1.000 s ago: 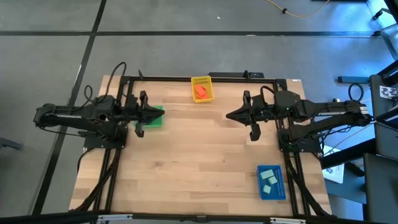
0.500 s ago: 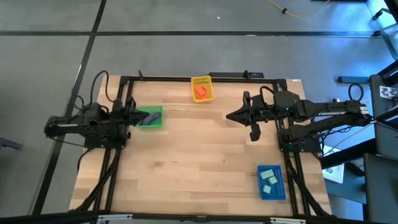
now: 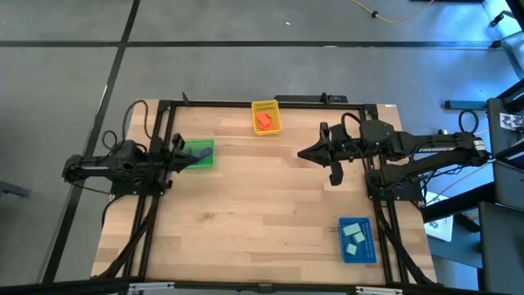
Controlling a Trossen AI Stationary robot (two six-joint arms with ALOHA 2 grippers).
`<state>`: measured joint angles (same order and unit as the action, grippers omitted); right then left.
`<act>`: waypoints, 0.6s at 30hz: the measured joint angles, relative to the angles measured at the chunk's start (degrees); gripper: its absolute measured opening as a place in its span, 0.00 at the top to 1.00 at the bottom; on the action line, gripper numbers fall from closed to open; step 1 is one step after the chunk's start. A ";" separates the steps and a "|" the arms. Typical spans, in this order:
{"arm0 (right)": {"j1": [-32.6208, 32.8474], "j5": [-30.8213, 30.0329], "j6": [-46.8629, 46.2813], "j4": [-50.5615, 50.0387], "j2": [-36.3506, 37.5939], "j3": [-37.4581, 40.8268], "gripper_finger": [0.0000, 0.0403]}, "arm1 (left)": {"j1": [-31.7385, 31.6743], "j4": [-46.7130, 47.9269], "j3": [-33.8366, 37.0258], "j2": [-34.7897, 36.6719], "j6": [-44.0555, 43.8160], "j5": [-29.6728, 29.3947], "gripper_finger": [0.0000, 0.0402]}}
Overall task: Sort & place blocks by color
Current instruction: Return to Home Position
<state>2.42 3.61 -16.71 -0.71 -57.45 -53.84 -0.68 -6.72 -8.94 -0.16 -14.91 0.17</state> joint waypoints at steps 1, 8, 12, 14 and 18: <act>-0.01 0.01 0.00 0.01 0.00 0.00 0.99 | 0.01 -1.51 0.61 0.08 -0.02 0.02 1.00; -0.01 0.05 -0.17 0.04 0.00 0.00 1.00 | -0.01 -8.37 7.05 0.03 -2.80 0.81 1.00; 0.01 0.14 -0.17 0.04 0.00 0.00 0.99 | 0.00 -7.99 8.50 0.07 -3.32 0.82 1.00; 0.02 0.14 -0.73 0.15 0.00 0.00 1.00 | -0.05 -6.47 8.51 0.01 -2.71 0.72 1.00; 0.02 0.16 -3.87 0.44 0.00 0.00 1.00 | -0.05 -6.67 8.51 0.02 -1.13 0.83 1.00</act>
<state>2.44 3.77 -20.58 -0.27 -57.45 -53.84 -0.73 -13.39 -0.43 -0.14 -16.04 1.00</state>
